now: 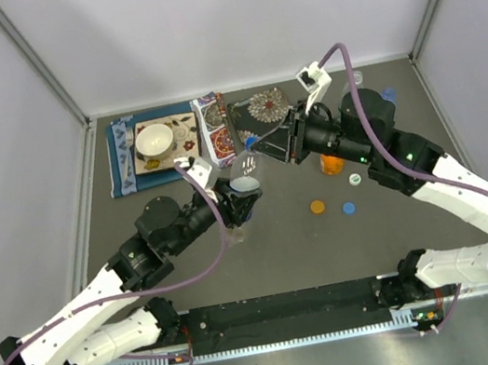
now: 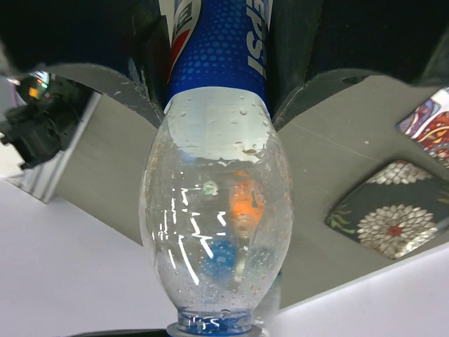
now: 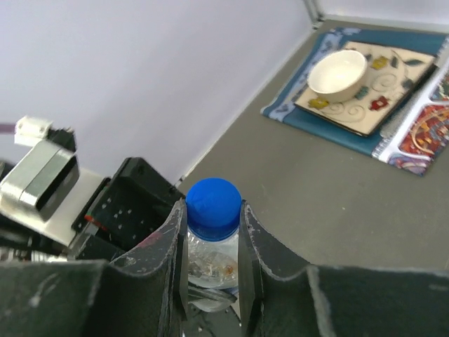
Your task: Unscrew the bottle caps
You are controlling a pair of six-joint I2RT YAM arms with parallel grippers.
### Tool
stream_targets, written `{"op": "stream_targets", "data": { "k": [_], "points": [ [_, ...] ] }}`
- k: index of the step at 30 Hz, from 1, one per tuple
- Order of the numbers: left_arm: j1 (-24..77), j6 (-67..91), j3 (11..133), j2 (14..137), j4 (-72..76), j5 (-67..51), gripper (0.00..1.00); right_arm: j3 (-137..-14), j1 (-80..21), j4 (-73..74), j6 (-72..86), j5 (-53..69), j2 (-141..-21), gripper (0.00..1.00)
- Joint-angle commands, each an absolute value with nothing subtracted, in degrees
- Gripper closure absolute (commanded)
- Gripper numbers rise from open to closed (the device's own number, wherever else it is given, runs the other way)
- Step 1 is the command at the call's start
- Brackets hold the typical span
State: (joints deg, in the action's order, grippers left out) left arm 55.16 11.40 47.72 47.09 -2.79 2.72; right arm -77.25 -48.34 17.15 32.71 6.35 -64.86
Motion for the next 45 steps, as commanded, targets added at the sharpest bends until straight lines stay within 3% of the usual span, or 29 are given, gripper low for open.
{"op": "stream_targets", "data": {
  "k": [1, 6, 13, 20, 31, 39, 41, 42, 44, 45],
  "points": [
    [55.72, 11.42, 48.78, 42.81, 1.14, -12.02, 0.67, -75.94, -48.87, 10.55, 22.0, 22.28, -62.32, 1.0],
    [53.18, 13.62, 53.17, 43.5, -1.65, -30.27, 0.67, -73.66, -48.78, 5.99, 17.23, 31.8, -58.98, 1.0],
    [48.26, 17.05, 56.16, 44.65, -1.76, -45.33, 0.69, -72.33, -47.29, 1.41, 16.87, 50.25, -57.13, 1.0],
    [42.19, 28.55, 52.91, 45.17, 12.12, -57.46, 0.71, -73.74, -46.85, 1.14, 15.91, 66.43, -56.78, 1.0],
    [41.57, 39.81, 48.17, 47.02, 27.15, -62.22, 0.71, -74.62, -46.84, 2.2, 13.54, 81.99, -57.04, 1.0],
    [41.57, 37.89, 48.6, 47.81, 25.42, -62.67, 0.71, -73.66, -45.53, 10.55, 6.76, 78.16, -56.6, 1.0],
    [41.57, 33.0, 49.74, 47.55, 18.75, -61.18, 0.71, -73.74, -44.57, 11.07, 7.47, 73.67, -55.73, 0.9],
    [41.49, 30.7, 51.31, 47.46, 15.07, -60.04, 0.71, -74.09, -44.56, 11.34, 7.82, 68.0, -55.37, 0.71],
    [41.57, 26.3, 52.64, 46.67, 6.21, -54.88, 0.7, -74.97, -44.38, 12.65, 7.91, 60.42, -54.58, 0.55],
    [41.57, 22.1, 53.95, 46.58, 3.37, -52.93, 0.7, -75.93, -44.3, 13.09, 8.17, 52.03, -53.97, 0.4]
  ]
}}
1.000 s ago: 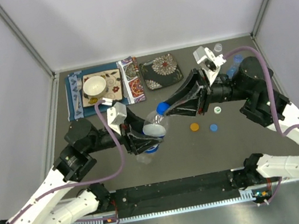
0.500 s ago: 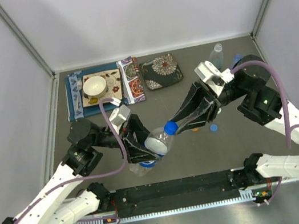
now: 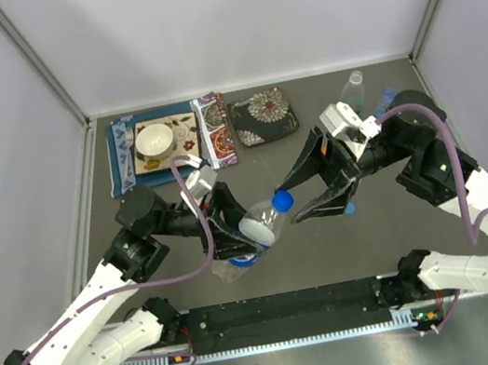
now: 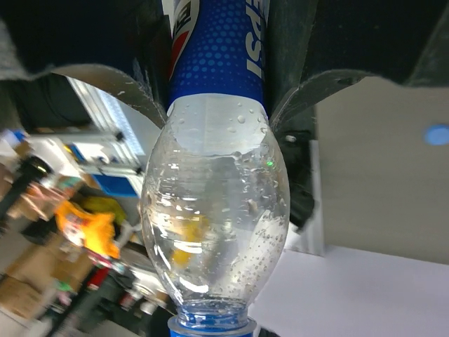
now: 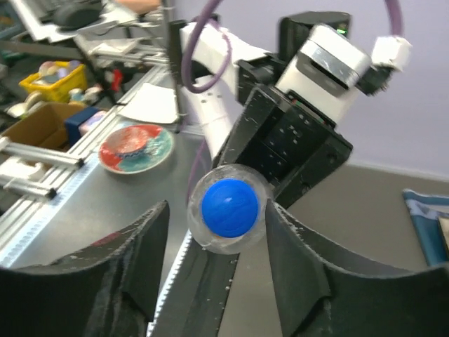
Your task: Unscrew the bottle caps
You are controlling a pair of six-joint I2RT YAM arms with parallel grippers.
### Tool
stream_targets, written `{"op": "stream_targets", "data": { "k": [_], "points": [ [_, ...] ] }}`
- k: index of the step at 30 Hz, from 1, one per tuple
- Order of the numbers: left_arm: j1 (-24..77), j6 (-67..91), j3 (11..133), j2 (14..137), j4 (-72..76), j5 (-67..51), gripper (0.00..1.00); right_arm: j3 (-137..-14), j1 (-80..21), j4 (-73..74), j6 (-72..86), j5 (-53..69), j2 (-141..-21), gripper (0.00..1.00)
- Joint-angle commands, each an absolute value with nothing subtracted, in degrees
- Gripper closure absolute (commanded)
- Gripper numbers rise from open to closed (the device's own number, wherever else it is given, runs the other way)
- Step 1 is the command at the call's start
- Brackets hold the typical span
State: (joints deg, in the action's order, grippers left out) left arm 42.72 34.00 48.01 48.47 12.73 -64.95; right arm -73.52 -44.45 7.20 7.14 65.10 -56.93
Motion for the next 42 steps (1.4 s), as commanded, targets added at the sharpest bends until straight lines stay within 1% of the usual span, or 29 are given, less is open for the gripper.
{"op": "stream_targets", "data": {
  "k": [1, 2, 3, 4, 6, 8, 9, 12, 13, 15, 16, 18, 20, 23, 26, 34, 42],
  "points": [
    [41.66, 20.15, 54.4, 46.41, 1.25, -50.91, 0.7, -76.46, -44.3, 13.36, 8.61, 47.16, -53.53, 0.36],
    [41.66, 18.04, 54.75, 46.23, -2.86, -48.45, 0.69, -76.81, -44.38, 13.36, 9.05, 42.41, -53.35, 0.33],
    [41.57, 14.45, 54.76, 45.88, -4.38, -43.64, 0.69, -77.6, -44.38, 13.45, 9.66, 34.01, -53.0, 0.3],
    [41.75, 12.59, 54.67, 45.88, -6.05, -40.64, 0.69, -78.04, -44.3, 13.45, 10.1, 30.71, -53.09, 0.27],
    [42.01, 9.33, 54.41, 46.05, -8.6, -33.79, 0.7, -79.71, -44.38, 13.36, 11.68, 23.25, -53.0, 0.26],
    [42.54, 7.31, 54.32, 46.4, -9.4, -29.81, 0.7, -80.77, -44.38, 13.45, 13.17, 19.27, -53.26, 0.26],
    [43.67, 6.77, 54.23, 46.41, -9.75, -25.1, 0.7, -81.55, -44.3, 13.27, 15.27, 15.68, -53.44, 0.26],
    [47.61, 4.31, 54.32, 46.41, -9.67, -16.73, 0.69, -82.61, -44.38, 13.62, 20.54, 9.96, -54.4, 0.26],
    [48.85, 3.61, 54.4, 46.41, -9.58, -9.91, 0.69, -82.79, -44.38, 13.97, 21.87, 8.54, -55.1, 0.26],
    [52.71, 1.5, 54.84, 47.02, -9.41, -3.11, 0.69, -83.67, -44.39, 15.55, 25.38, 4.33, -55.81, 0.27],
    [53.87, 0.97, 55.02, 47.37, -9.14, 4.49, 0.69, -84.11, -44.47, 17.56, 26.36, 2.91, -56.77, 0.27],
    [56.85, 0.44, 55.02, 48.16, -8.35, 9.99, 0.69, -84.11, -44.38, 18.8, 28.65, 0.19, -57.65, 0.27],
    [58.35, -1.49, 54.76, 48.69, -6.69, 15.8, 0.69, -83.06, -44.47, 19.07, 30.83, -0.09, -58.62, 0.27],
    [60.9, -2.63, 54.32, 49.74, -5.19, 20.54, 0.69, -82.53, -44.73, 19.07, 33.12, -0.36, -60.46, 0.27],
    [62.58, -3.51, 54.67, 51.15, -4.92, 21.97, 0.69, -82.88, -46.4, 19.07, 33.49, -0.61, -61.87, 0.28],
    [64.51, -3.6, 54.58, 51.86, -4.22, 23.2, 0.69, -82.53, -48.34, 19.16, 33.84, -1.06, -65.83, 0.32],
    [64.86, -3.6, 54.23, 51.33, -4.13, 23.99, 0.7, -80.33, -49.3, 19.42, 34.89, -0.97, -66.8, 0.38]
  ]
}}
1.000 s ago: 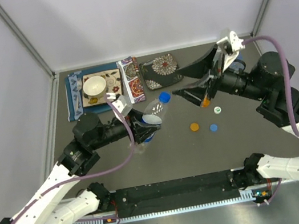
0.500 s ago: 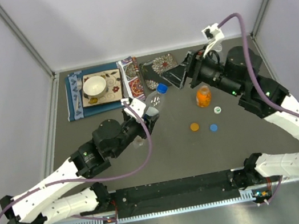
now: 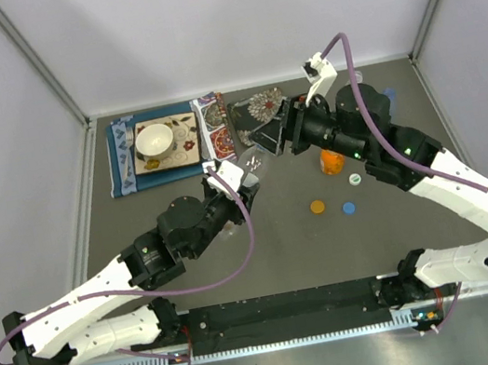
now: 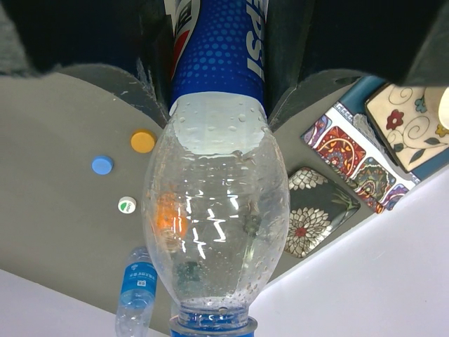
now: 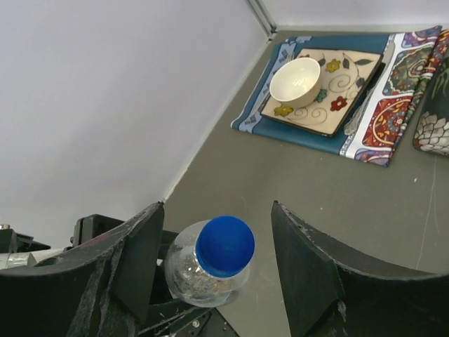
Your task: Unscrew the bottle caps
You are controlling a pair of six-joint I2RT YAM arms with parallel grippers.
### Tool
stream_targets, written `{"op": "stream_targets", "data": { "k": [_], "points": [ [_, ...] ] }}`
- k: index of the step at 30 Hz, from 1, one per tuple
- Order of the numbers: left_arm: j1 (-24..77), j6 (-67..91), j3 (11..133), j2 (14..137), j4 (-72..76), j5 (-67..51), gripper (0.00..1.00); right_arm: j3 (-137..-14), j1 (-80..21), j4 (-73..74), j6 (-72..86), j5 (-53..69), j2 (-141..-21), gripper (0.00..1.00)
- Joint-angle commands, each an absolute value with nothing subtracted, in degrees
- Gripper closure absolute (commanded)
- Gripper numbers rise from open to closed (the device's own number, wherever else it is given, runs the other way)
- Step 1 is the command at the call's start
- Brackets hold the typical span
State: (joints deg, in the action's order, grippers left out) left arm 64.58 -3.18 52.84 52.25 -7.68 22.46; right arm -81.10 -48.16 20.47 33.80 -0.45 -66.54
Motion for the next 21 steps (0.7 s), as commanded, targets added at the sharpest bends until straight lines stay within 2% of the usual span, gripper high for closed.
{"op": "stream_targets", "data": {
  "k": [1, 6, 7, 11, 13, 16, 21],
  "points": [
    [64.86, -3.52, 54.23, 51.33, -4.13, 24.08, 0.69, -80.25, -49.39, 19.42, 35.07, -0.97, -66.8, 0.4],
    [65.04, -3.43, 53.79, 51.07, -3.87, 24.08, 0.7, -79.54, -49.75, 19.42, 35.16, -0.97, -67.06, 0.46],
    [64.95, -3.34, 53.79, 51.06, -3.78, 24.08, 0.7, -79.54, -49.75, 19.34, 35.07, -0.97, -67.06, 0.5],
    [65.04, -3.25, 53.44, 50.98, -3.78, 23.99, 0.7, -79.1, -50.01, 19.07, 35.24, -1.14, -67.06, 0.57],
    [64.95, -3.25, 53.44, 50.8, -3.87, 23.99, 0.69, -78.93, -49.92, 18.81, 35.24, -1.14, -66.97, 0.56],
    [65.04, -3.17, 53.26, 50.71, -3.87, 23.99, 0.69, -78.49, -49.92, 17.93, 35.59, -1.41, -66.71, 0.47],
    [65.04, -2.9, 53.09, 50.63, -3.78, 23.82, 0.69, -78.49, -49.92, 16.88, 35.95, -2.11, -66.62, 0.41]
  ]
}}
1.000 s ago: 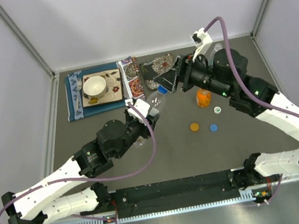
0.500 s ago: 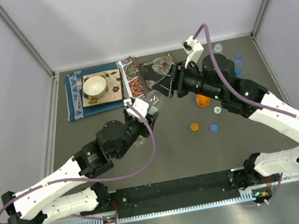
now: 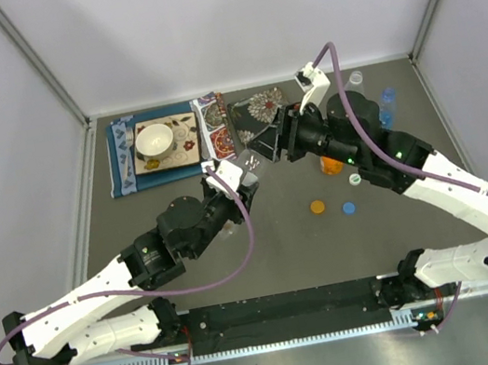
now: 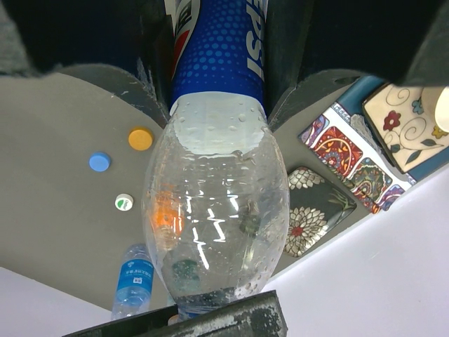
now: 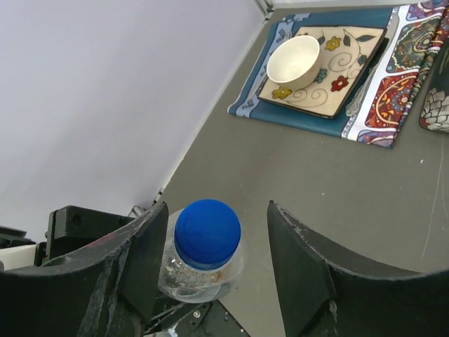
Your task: Unscrew the bottle caps
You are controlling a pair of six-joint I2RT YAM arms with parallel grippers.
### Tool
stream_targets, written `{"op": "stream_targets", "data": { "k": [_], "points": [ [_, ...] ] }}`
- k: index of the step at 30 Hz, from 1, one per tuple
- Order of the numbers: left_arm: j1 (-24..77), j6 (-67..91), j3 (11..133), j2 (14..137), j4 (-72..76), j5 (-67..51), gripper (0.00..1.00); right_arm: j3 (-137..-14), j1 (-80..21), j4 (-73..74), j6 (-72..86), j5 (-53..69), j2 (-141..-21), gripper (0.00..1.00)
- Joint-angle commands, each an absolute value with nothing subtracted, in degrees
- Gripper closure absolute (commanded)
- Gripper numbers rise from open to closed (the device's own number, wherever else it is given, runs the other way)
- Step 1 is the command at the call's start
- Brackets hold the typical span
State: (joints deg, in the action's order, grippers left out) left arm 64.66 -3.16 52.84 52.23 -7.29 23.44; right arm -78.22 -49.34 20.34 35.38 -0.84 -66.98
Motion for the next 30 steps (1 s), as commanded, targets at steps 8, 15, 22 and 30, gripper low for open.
{"op": "stream_targets", "data": {
  "k": [8, 15, 22, 30],
  "points": [
    [65.04, -2.64, 52.47, 50.45, -3.69, 23.73, 0.69, -76.12, -49.92, 11.17, 37.09, -1.85, -64.95, 0.42],
    [65.04, -2.55, 52.12, 50.1, -3.43, 23.64, 0.69, -75.68, -49.83, 10.02, 37.53, -2.02, -64.86, 0.47],
    [65.04, -2.46, 51.68, 49.48, -3.51, 23.73, 0.69, -74.0, -49.83, 7.29, 37.79, -2.11, -63.81, 0.53],
    [65.04, -2.46, 51.42, 48.96, -3.52, 23.73, 0.69, -73.13, -49.83, 7.38, 37.53, -1.85, -64.07, 0.88]
  ]
}}
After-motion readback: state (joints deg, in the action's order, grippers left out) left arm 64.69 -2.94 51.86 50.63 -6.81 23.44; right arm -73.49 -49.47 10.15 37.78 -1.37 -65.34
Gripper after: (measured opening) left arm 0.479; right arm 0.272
